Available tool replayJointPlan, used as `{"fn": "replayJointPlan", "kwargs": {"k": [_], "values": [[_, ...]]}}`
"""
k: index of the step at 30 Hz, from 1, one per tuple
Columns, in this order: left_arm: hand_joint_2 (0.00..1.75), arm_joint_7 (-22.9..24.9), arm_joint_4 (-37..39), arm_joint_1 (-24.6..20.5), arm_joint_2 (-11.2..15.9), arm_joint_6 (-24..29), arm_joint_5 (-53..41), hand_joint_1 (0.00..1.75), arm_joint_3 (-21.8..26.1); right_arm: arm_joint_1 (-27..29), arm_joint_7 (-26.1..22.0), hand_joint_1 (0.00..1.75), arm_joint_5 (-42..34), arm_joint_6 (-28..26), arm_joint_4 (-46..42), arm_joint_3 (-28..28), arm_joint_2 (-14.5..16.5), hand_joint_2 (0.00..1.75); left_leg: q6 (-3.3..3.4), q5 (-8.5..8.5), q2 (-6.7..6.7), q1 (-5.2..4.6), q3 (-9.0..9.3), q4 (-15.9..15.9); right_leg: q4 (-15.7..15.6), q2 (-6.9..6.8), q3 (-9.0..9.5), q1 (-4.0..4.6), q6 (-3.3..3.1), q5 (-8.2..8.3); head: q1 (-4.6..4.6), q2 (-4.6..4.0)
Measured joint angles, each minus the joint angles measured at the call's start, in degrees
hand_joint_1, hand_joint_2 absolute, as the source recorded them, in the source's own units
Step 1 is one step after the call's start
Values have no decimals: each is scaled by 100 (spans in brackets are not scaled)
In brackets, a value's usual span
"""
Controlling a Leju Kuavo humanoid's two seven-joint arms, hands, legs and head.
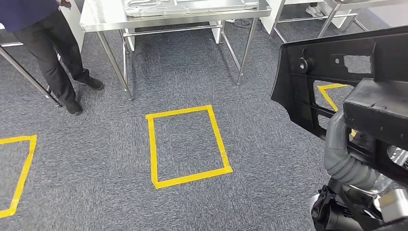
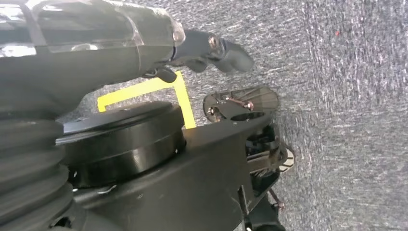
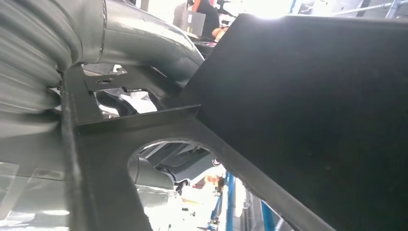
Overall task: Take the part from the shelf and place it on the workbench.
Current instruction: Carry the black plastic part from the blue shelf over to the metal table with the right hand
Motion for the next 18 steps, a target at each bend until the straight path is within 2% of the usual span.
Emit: {"fn": "replayJointPlan", "kwargs": {"k": [2,3,4,5,6,8,9,10,13,15,16,18], "values": [[175,1,0,5,3,19,-7,0,0,58,-5,175,-31,0,-24,-14,2,175,-25,-262,-185,6,-276,535,-64,-24,63,-13,-32,1,-72,0],[175,-1,0,14,5,34,-16,0,0,103,-6,175,-58,0,-35,-25,1,175,-36,-404,-202,6,-496,906,-62,-23,72,-11,-46,-12,-112,0],[175,-6,1,27,8,57,-32,0,0,163,-7,175,-87,0,-47,-40,0,175,-46,-476,-194,5,-696,1211,-54,-14,79,-8,-55,-31,-147,0],[175,-14,1,40,8,82,-51,0,0,229,-10,175,-126,0,-61,-61,-3,175,-52,-443,-178,6,-824,1354,-42,2,90,-6,-58,-53,-171,0],[175,-24,2,50,7,104,-76,0,0,291,-17,175,-173,0,-79,-89,-9,175,-53,-297,-161,6,-848,1293,-28,24,110,-8,-51,-81,-188,0],[175,-38,2,59,2,149,-119,0,0,392,-45,175,-282,0,-125,-160,-38,175,-36,162,-142,7,-620,674,22,62,166,-18,-13,-161,-221,0],[175,-42,2,57,-4,167,-135,0,0,431,-68,175,-333,0,-148,-197,-58,175,-19,311,-142,4,-477,349,64,78,182,-14,19,-208,-244,0],[175,-42,2,56,-9,184,-149,0,0,469,-91,175,-384,0,-168,-233,-78,175,6,380,-144,-2,-376,130,95,90,185,-12,52,-242,-259,0],[175,-33,1,64,-32,209,-170,0,0,560,-146,175,-484,0,-206,-331,-136,175,94,334,-152,-18,-328,21,114,104,176,-13,122,-280,-252,0],[175,-30,0,66,-50,215,-178,0,0,603,-169,175,-512,-1,-235,-389,-173,175,150,331,-155,2,-303,-6,233,99,139,-23,174,-379,-220,0],[175,-30,0,62,-61,215,-182,0,0,617,-177,175,-519,-2,-251,-418,-192,175,174,328,-153,14,-283,-19,437,97,51,-31,208,-499,-186,0],[175,-26,0,59,-79,215,-189,0,0,646,-185,175,-526,-2,-267,-466,-223,175,208,310,-146,10,-254,-21,1151,94,-298,-51,261,-832,-105,0]]}}
